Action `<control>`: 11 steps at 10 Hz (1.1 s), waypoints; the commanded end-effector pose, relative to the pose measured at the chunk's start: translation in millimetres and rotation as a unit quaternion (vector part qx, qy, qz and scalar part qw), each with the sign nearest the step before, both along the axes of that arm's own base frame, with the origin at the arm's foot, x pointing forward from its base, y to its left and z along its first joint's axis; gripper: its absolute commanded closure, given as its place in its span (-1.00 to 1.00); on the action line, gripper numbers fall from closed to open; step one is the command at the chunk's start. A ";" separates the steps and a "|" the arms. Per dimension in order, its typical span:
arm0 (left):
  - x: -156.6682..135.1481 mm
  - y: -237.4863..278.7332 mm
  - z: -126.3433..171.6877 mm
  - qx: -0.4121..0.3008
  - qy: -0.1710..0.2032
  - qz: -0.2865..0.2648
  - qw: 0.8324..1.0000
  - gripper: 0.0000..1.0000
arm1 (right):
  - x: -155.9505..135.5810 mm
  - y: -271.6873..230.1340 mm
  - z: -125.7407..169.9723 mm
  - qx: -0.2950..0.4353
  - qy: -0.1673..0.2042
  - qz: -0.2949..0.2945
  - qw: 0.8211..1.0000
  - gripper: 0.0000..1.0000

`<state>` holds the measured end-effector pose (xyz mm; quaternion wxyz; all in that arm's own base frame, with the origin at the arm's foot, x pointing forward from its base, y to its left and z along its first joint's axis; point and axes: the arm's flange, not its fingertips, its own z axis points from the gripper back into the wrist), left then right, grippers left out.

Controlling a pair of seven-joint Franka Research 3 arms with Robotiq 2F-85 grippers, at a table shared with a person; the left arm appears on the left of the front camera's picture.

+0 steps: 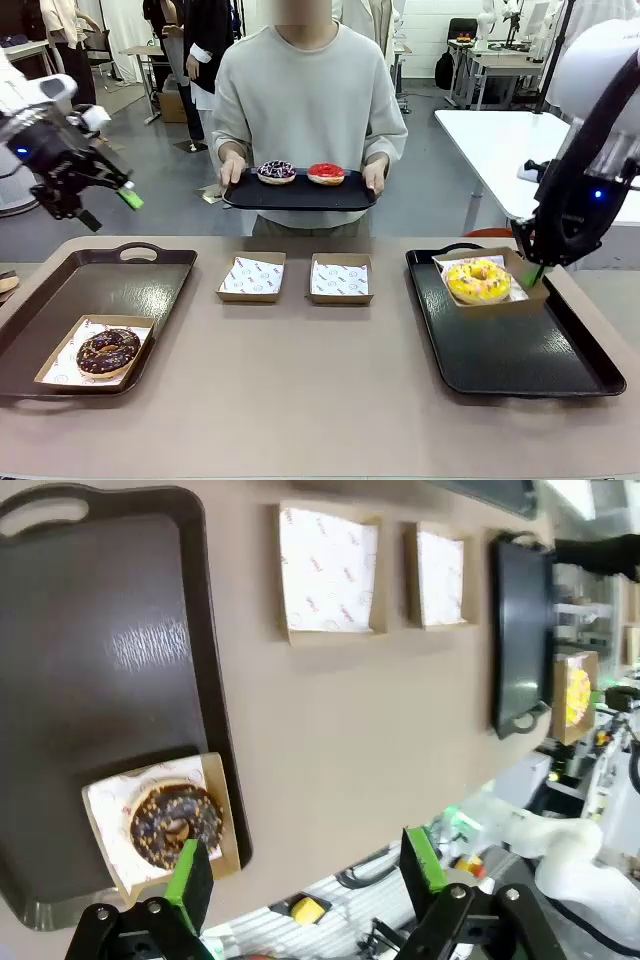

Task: Individually package the donuts and arrange them on the tray.
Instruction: Place the picked Paper togo box on the Handle tray while simultaneously picking up another Paper togo box from the table with the other hand.

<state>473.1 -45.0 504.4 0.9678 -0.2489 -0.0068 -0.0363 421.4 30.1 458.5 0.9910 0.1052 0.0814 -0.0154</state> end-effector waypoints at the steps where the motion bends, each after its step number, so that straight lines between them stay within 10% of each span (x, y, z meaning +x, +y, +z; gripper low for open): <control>1: 31.1 -27.3 -11.9 0.074 0.004 0.012 0.997 -0.96 | -0.5 -1.2 -23.8 0.002 0.008 -0.005 1.000 0.97; 11: 91.3 -127.8 -129.0 0.201 -0.045 -0.010 0.978 -0.96 | -4.8 2.6 -90.1 0.005 0.030 -0.041 0.999 0.97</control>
